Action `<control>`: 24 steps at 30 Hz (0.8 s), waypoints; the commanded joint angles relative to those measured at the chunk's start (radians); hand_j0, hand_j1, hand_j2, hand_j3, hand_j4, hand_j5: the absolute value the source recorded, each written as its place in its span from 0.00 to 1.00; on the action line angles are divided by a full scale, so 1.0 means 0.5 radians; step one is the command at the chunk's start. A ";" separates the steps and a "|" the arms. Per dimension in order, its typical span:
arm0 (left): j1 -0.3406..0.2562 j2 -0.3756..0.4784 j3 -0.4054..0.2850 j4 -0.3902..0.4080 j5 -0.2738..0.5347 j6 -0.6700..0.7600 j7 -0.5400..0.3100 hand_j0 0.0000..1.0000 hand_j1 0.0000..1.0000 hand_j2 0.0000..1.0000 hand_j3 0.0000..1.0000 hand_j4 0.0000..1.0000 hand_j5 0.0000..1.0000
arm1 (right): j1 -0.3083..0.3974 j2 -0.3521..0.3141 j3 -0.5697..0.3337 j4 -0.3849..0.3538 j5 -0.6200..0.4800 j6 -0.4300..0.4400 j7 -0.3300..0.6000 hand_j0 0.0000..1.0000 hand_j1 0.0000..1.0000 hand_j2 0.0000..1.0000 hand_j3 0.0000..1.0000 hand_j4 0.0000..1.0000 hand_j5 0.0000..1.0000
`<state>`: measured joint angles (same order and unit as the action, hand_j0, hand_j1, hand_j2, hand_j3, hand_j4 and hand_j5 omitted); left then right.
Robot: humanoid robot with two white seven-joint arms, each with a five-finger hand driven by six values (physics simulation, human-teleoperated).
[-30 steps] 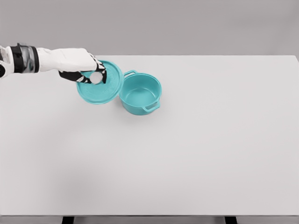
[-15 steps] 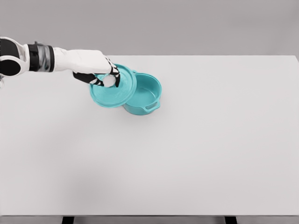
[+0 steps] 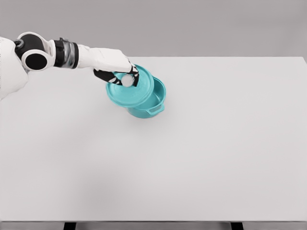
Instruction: Cover the pot with left arm
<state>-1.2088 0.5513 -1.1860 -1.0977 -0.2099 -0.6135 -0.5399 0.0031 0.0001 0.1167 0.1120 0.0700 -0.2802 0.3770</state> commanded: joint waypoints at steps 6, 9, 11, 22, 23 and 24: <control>-0.006 -0.096 -0.027 0.100 0.015 0.005 -0.009 0.52 0.52 0.52 0.52 0.52 0.52 | 0.000 0.000 0.000 0.000 0.001 -0.001 0.001 1.00 1.00 1.00 1.00 1.00 1.00; -0.021 -0.130 -0.027 0.124 0.015 0.005 -0.009 0.53 0.53 0.53 0.53 0.53 0.53 | 0.000 0.000 0.000 0.000 0.001 -0.001 0.001 1.00 1.00 1.00 1.00 1.00 1.00; -0.021 -0.161 -0.039 0.170 0.015 0.005 -0.009 0.53 0.53 0.53 0.53 0.53 0.53 | 0.000 0.000 0.000 0.000 0.001 -0.001 0.001 1.00 1.00 1.00 1.00 1.00 1.00; -0.043 -0.234 -0.039 0.309 0.024 0.005 -0.012 0.53 0.53 0.53 0.53 0.53 0.53 | 0.000 0.000 0.000 0.000 0.001 -0.001 0.001 1.00 1.00 1.00 1.00 1.00 1.00; -0.058 -0.237 -0.045 0.324 0.030 0.005 -0.016 0.53 0.53 0.53 0.53 0.53 0.53 | 0.000 0.000 0.000 0.000 0.001 -0.001 0.001 1.00 1.00 1.00 1.00 1.00 1.00; -0.061 -0.244 -0.061 0.330 0.042 0.005 -0.022 0.53 0.53 0.53 0.53 0.53 0.53 | 0.000 0.000 0.000 0.000 0.001 -0.001 0.001 1.00 1.00 1.00 1.00 1.00 1.00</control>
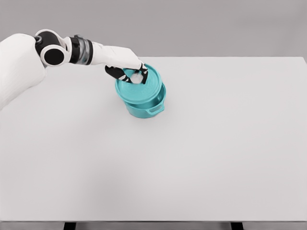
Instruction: Cover the pot with left arm
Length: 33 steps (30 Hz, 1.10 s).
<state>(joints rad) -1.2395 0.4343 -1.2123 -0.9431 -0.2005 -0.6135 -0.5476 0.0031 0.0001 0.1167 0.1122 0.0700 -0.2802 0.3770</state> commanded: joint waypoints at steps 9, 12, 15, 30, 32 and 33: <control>0.000 -0.074 -0.042 0.070 0.057 0.005 -0.009 0.54 0.54 0.54 0.54 0.54 0.54 | 0.000 0.000 0.000 0.000 0.001 -0.001 0.001 1.00 1.00 1.00 1.00 1.00 1.00; 0.000 -0.077 -0.042 0.076 0.057 0.005 -0.009 0.54 0.54 0.54 0.54 0.54 0.54 | 0.000 0.000 0.000 0.000 0.001 -0.001 0.001 1.00 1.00 1.00 1.00 1.00 1.00; 0.000 -0.077 -0.042 0.082 0.057 0.005 -0.009 0.54 0.54 0.54 0.54 0.54 0.54 | 0.000 0.000 0.000 0.000 0.001 -0.001 0.001 1.00 1.00 1.00 1.00 1.00 1.00; 0.000 -0.080 -0.036 0.085 0.054 0.005 -0.012 0.65 0.65 0.65 0.65 0.65 0.65 | 0.000 0.000 0.000 0.000 0.001 -0.001 0.001 1.00 1.00 1.00 1.00 1.00 1.00; 0.000 -0.080 -0.039 0.085 0.054 0.005 -0.012 0.74 0.74 0.74 0.74 0.74 0.74 | 0.000 0.000 0.000 0.000 0.001 -0.001 0.001 1.00 1.00 1.00 1.00 1.00 1.00; 0.000 -0.080 -0.036 0.085 0.054 0.005 -0.012 0.74 0.74 0.74 0.74 0.74 0.74 | 0.000 0.000 0.000 0.000 0.001 -0.001 0.001 1.00 1.00 1.00 1.00 1.00 1.00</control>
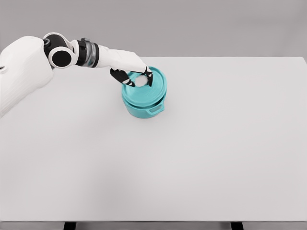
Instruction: Cover the pot with left arm
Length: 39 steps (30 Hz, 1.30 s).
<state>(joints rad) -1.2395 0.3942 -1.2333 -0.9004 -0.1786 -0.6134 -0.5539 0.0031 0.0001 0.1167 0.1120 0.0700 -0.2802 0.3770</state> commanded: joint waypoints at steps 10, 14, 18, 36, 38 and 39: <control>-0.040 -0.061 -0.074 0.107 0.010 0.005 -0.114 0.77 0.77 0.77 0.77 0.77 0.77 | 0.000 0.000 0.000 0.000 0.001 -0.001 0.001 1.00 1.00 1.00 1.00 1.00 1.00; -0.049 -0.074 -0.068 0.113 0.010 0.005 -0.114 0.88 0.88 0.88 0.88 0.88 0.88 | 0.000 0.000 0.000 0.000 0.001 -0.001 0.001 1.00 1.00 1.00 1.00 1.00 1.00; -0.058 -0.070 -0.055 0.110 0.010 0.005 -0.114 1.00 1.00 1.00 1.00 1.00 1.00 | 0.000 0.000 0.000 0.000 0.001 -0.001 0.001 1.00 1.00 1.00 1.00 1.00 1.00; 0.043 0.301 0.521 -0.328 0.191 0.005 -0.114 1.00 1.00 1.00 1.00 1.00 1.00 | 0.000 0.000 0.000 0.000 0.001 -0.001 0.001 1.00 1.00 1.00 1.00 1.00 1.00; 0.208 0.540 0.696 -0.543 0.237 0.005 -0.114 1.00 1.00 1.00 1.00 1.00 1.00 | 0.000 0.000 0.000 0.000 0.001 -0.001 0.001 1.00 1.00 1.00 1.00 1.00 1.00; 0.368 0.666 0.837 -0.666 0.237 0.005 -0.114 1.00 1.00 1.00 1.00 1.00 1.00 | 0.000 0.000 0.000 0.000 0.001 -0.001 0.001 1.00 1.00 1.00 1.00 1.00 1.00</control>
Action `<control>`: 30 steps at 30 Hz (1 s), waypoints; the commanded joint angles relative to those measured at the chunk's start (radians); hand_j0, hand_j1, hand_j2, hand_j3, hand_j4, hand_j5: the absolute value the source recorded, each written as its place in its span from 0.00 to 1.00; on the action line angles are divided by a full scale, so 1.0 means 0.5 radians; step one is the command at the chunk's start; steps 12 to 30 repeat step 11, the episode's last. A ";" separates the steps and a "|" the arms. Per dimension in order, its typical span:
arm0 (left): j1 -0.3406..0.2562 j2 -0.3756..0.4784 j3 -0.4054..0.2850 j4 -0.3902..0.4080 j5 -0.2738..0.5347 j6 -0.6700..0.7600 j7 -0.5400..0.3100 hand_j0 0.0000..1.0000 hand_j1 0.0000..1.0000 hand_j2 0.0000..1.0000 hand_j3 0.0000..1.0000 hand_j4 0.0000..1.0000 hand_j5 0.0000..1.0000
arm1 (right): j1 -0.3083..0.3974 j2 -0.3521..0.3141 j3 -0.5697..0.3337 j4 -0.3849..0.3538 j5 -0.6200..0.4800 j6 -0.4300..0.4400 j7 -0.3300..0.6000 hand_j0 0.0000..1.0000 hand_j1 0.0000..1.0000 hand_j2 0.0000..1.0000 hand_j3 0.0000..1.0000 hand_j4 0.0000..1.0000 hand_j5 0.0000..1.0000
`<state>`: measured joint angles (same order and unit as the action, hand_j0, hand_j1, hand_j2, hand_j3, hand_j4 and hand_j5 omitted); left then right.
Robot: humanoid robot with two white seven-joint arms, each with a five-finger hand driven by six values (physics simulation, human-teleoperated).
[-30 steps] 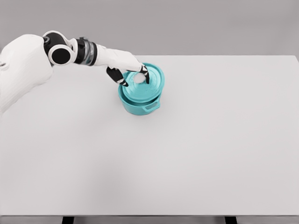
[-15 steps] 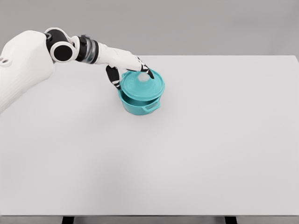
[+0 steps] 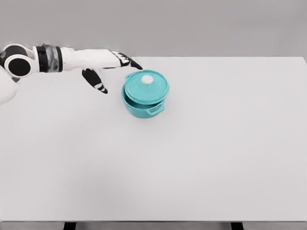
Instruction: Cover the pot with left arm
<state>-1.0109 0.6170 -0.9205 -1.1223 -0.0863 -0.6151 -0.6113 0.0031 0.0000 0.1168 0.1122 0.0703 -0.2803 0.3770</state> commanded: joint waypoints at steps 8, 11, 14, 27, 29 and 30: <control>0.387 0.386 0.589 -0.173 0.068 0.008 0.001 1.00 1.00 1.00 1.00 1.00 1.00 | 0.000 0.000 0.000 0.000 0.001 -0.001 0.001 1.00 1.00 1.00 1.00 1.00 1.00; 0.405 0.371 0.586 -0.173 0.071 0.008 0.001 1.00 1.00 1.00 1.00 1.00 1.00 | 0.000 0.000 0.000 0.000 0.001 -0.001 0.001 1.00 1.00 1.00 1.00 1.00 1.00; 0.405 0.371 0.586 -0.173 0.071 0.008 0.001 1.00 1.00 1.00 1.00 1.00 1.00 | 0.000 0.000 0.000 0.000 0.001 -0.001 0.001 1.00 1.00 1.00 1.00 1.00 1.00; 0.405 0.371 0.586 -0.173 0.071 0.008 0.001 1.00 1.00 1.00 1.00 1.00 1.00 | 0.000 0.000 0.000 0.000 0.001 -0.001 0.001 1.00 1.00 1.00 1.00 1.00 1.00; 0.405 0.371 0.586 -0.173 0.071 0.008 0.001 1.00 1.00 1.00 1.00 1.00 1.00 | 0.000 0.000 0.000 0.000 0.001 -0.001 0.001 1.00 1.00 1.00 1.00 1.00 1.00; 0.405 0.371 0.586 -0.173 0.071 0.008 0.001 1.00 1.00 1.00 1.00 1.00 1.00 | 0.000 0.000 0.000 0.000 0.001 -0.001 0.001 1.00 1.00 1.00 1.00 1.00 1.00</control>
